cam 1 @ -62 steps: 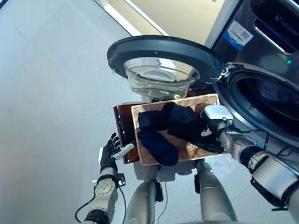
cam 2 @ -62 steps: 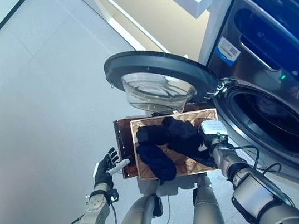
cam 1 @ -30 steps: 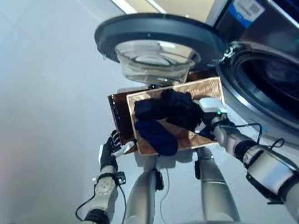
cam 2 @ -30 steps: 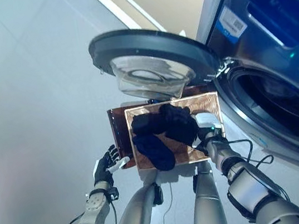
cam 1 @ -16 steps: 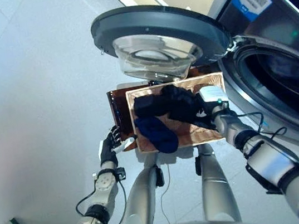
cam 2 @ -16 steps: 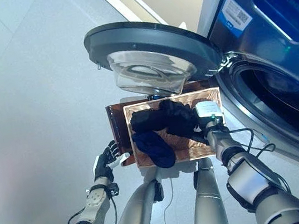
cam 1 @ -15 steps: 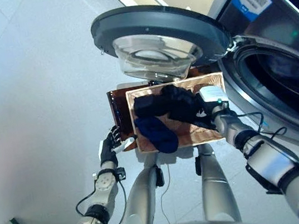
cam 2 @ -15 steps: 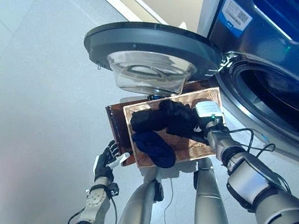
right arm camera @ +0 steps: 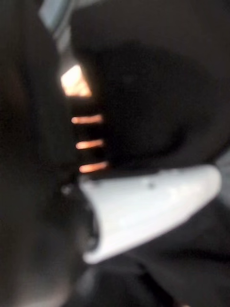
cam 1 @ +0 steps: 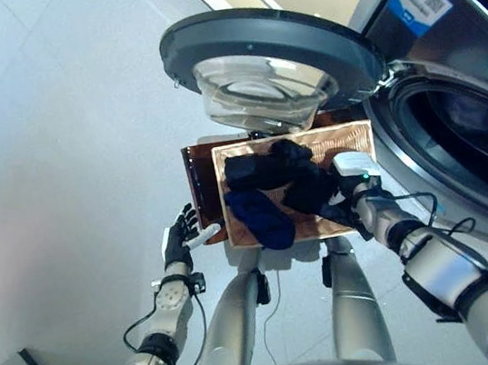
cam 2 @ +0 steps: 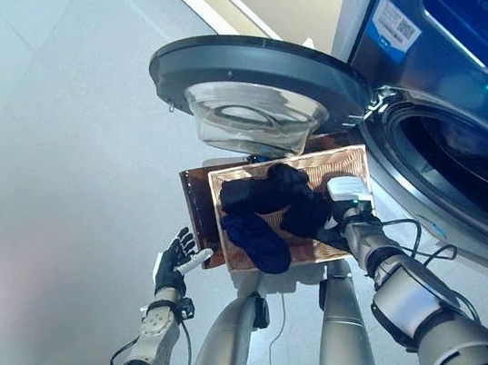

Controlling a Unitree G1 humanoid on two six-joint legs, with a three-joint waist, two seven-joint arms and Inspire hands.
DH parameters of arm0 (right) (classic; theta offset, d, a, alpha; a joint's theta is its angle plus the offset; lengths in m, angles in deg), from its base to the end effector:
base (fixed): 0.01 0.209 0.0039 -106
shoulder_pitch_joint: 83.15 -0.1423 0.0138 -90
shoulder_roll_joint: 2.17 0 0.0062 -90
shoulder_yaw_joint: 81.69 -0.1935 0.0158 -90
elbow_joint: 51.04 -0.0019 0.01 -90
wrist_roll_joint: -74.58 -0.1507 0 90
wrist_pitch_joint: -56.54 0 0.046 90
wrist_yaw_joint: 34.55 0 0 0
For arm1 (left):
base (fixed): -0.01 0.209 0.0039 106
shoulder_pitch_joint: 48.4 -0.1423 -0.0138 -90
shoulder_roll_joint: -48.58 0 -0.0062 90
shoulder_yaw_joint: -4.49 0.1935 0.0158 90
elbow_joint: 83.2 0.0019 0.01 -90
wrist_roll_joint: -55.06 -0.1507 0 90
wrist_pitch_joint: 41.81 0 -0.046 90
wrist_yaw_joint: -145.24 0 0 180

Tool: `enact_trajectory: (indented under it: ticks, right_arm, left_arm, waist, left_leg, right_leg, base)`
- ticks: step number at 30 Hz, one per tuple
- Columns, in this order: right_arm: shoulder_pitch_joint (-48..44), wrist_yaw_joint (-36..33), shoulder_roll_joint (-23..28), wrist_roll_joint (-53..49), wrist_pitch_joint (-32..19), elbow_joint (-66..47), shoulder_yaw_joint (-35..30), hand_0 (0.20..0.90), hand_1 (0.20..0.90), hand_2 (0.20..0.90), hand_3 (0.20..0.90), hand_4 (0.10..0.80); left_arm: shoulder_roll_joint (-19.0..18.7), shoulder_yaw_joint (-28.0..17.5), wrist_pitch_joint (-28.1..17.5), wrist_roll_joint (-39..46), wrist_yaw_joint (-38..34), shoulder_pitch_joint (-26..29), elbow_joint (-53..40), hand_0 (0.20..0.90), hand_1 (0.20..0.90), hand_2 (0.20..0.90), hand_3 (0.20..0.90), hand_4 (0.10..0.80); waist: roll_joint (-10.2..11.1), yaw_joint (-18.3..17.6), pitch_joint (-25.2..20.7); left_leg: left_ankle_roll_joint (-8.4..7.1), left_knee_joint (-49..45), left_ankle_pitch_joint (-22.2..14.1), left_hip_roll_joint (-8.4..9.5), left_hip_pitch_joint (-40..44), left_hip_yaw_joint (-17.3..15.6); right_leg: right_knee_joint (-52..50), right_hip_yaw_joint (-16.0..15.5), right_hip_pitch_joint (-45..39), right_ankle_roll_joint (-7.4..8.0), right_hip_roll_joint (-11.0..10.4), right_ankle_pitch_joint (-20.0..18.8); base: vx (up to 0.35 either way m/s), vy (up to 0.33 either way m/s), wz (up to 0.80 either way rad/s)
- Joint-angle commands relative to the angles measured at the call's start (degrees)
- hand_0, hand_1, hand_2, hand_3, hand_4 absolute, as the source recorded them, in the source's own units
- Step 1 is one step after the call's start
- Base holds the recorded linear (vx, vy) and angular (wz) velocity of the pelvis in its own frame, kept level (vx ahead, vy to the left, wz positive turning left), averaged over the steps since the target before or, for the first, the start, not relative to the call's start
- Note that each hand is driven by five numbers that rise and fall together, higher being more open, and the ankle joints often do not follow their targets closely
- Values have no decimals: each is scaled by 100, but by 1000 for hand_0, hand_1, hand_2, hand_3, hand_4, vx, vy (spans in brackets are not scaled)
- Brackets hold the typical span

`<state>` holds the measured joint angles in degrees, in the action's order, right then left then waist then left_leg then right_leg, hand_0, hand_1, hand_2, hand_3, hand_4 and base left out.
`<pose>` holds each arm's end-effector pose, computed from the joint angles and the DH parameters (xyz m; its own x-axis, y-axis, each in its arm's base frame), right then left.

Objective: Pick up the clothes and place them into the washing machine

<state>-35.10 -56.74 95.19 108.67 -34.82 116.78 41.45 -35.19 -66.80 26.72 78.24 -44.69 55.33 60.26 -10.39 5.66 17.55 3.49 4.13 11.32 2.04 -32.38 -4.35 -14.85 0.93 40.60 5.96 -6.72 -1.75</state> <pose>0.3025 -0.2407 -0.0033 0.9496 -0.2047 -0.2374 -0.2237 0.0877 -0.9707 0.2153 0.1591 -0.0711 0.9284 0.0813 -0.3625 -0.0854 0.9963 0.0048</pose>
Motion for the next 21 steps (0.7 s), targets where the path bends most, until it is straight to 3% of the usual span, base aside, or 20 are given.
enact_trajectory:
  ticks: [1, 13, 18, 19, 21]
  right_arm:
    - [79, -118, 199, -593, -27, 167, -84, 200, 200, 200, 200, 300]
    - [1026, 294, 386, -3234, -838, -365, -1742, 200, 200, 200, 200, 300]
    - [1545, 761, 233, -4930, -1270, -486, -2569, 200, 200, 200, 200, 300]
    - [1755, 1035, 77, -6132, -1524, -570, -3143, 200, 200, 200, 200, 300]
    - [1862, 1135, 3, -6188, -1579, -554, -3157, 200, 200, 200, 200, 300]
  left_arm:
    - [-63, -186, -178, -49, -42, -142, -8, 900, 900, 900, 900, 800]
    - [-150, -510, -98, -22, 235, -561, 167, 900, 900, 900, 900, 800]
    - [-183, -670, -89, -9, 417, -716, 126, 900, 900, 900, 900, 800]
    - [-167, -737, -96, -10, 440, -752, 157, 900, 900, 900, 900, 800]
    - [-166, -770, -91, 0, 452, -768, 168, 900, 900, 900, 900, 800]
  waist:
    - [-96, -56, -375]
    - [228, -284, -727]
    - [313, -360, -819]
    - [343, -413, -852]
    - [355, -419, -876]
  left_leg:
    - [-238, -114, -432, 440, -8, -64]
    - [-245, -6, -579, 335, 674, -31]
    - [-253, 45, -627, 309, 939, -11]
    - [-256, 54, -682, 290, 1079, -3]
    - [-256, 60, -682, 290, 1103, -5]
  right_leg:
    - [737, -240, -254, -318, 106, -435]
    - [1099, -316, -1057, -294, 168, -429]
    - [1208, -363, -1357, -291, 206, -378]
    - [1214, -374, -1493, -288, 226, -322]
    - [1242, -369, -1534, -286, 235, -335]
  base:
    - [38, -17, 0]
    - [63, -46, -2]
    - [72, -57, 0]
    - [108, -58, -3]
    - [62, -30, -4]
